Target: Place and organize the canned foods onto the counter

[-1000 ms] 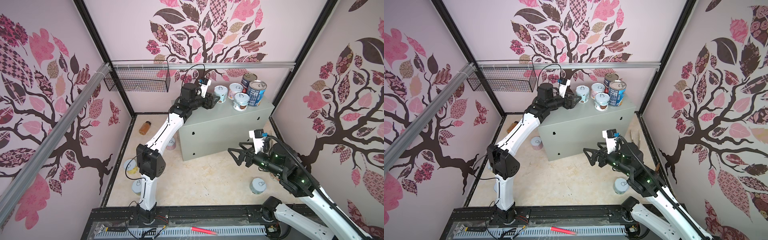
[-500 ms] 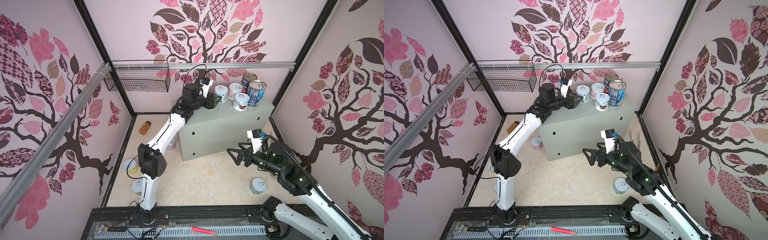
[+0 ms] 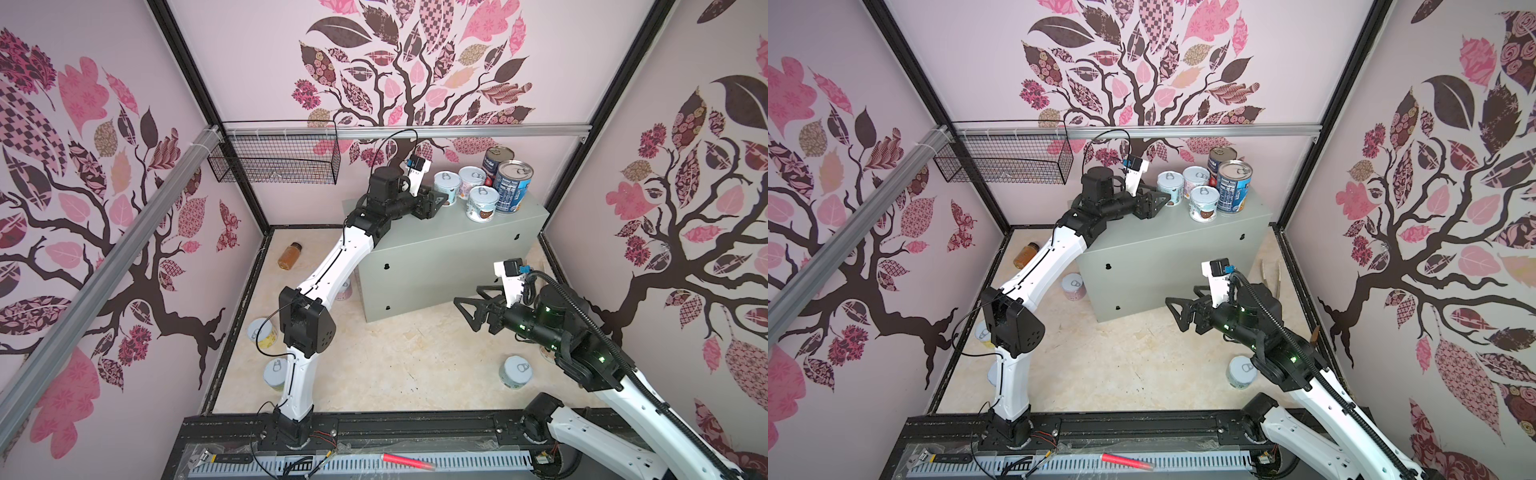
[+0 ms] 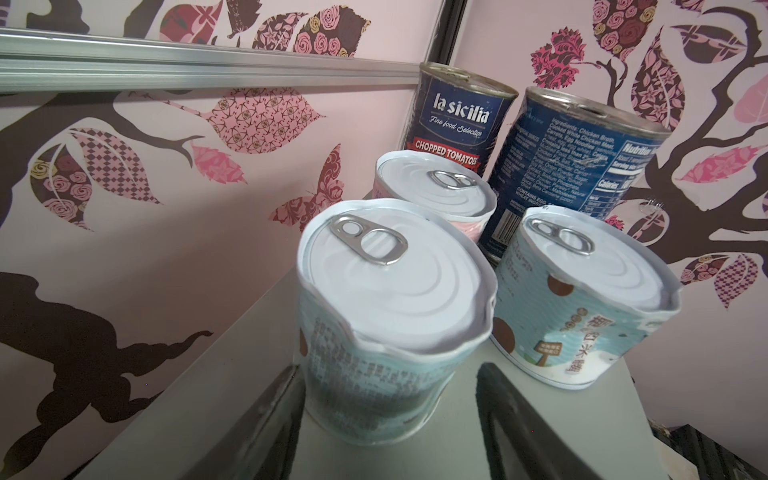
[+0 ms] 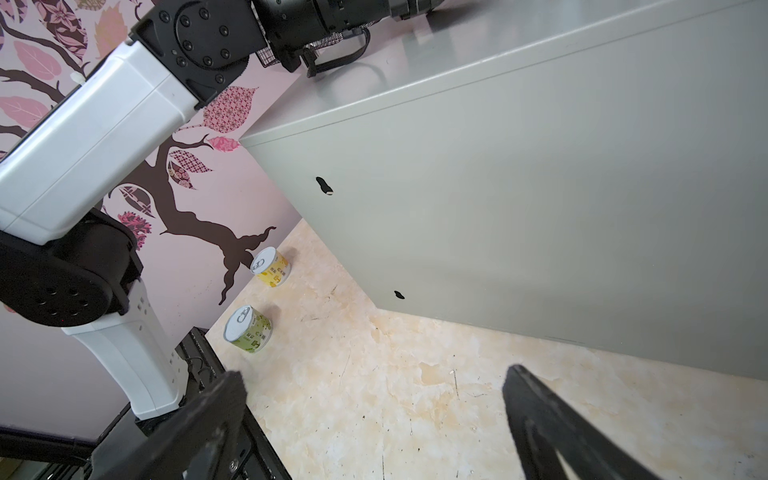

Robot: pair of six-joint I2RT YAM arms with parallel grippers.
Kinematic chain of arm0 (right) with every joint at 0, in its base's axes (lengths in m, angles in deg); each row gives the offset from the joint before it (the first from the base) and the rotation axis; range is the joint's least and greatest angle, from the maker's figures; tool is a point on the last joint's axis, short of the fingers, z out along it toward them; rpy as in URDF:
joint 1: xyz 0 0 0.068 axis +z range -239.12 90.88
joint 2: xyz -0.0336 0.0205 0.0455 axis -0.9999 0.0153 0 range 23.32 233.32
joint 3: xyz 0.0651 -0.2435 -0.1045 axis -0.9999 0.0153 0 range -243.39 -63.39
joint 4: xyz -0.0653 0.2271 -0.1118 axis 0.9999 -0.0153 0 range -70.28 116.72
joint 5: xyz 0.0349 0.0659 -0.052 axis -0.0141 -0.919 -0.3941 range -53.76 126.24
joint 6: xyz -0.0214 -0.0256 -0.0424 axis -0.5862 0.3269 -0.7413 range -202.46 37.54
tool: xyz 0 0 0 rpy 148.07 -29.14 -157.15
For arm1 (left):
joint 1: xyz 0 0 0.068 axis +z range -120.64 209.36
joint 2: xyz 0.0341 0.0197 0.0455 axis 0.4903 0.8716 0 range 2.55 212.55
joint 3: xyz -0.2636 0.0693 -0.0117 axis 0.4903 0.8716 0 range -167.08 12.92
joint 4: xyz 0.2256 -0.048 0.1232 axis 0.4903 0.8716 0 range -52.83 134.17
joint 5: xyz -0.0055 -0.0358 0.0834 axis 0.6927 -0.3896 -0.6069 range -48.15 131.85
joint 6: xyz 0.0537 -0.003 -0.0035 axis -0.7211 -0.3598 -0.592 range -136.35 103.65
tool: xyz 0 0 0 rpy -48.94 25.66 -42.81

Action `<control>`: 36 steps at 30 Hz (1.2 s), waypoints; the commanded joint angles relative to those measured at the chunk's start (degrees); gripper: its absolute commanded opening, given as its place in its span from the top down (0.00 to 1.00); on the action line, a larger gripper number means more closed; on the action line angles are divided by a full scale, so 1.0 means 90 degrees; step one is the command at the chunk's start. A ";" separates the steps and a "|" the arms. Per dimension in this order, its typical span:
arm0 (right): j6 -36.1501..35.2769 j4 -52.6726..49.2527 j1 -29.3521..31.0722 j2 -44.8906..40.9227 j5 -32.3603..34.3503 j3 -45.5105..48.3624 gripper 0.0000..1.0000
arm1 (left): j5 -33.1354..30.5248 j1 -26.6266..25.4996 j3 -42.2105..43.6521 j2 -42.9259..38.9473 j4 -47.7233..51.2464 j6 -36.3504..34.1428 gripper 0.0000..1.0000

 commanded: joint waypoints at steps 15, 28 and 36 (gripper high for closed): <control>0.0318 -0.1770 0.0007 0.0278 0.1429 -0.0875 0.00 | -0.0828 0.0041 0.2535 -0.2420 -0.0408 0.0202 0.08; 0.1831 -0.2629 0.0004 0.0158 0.3308 -0.0013 0.00 | -0.1817 0.0027 0.4570 -0.4152 0.0615 0.1725 0.04; 0.3317 -0.3416 0.0006 0.0574 0.4681 0.0544 0.00 | -0.2066 -0.0080 0.6313 -0.5388 0.0944 0.2035 0.04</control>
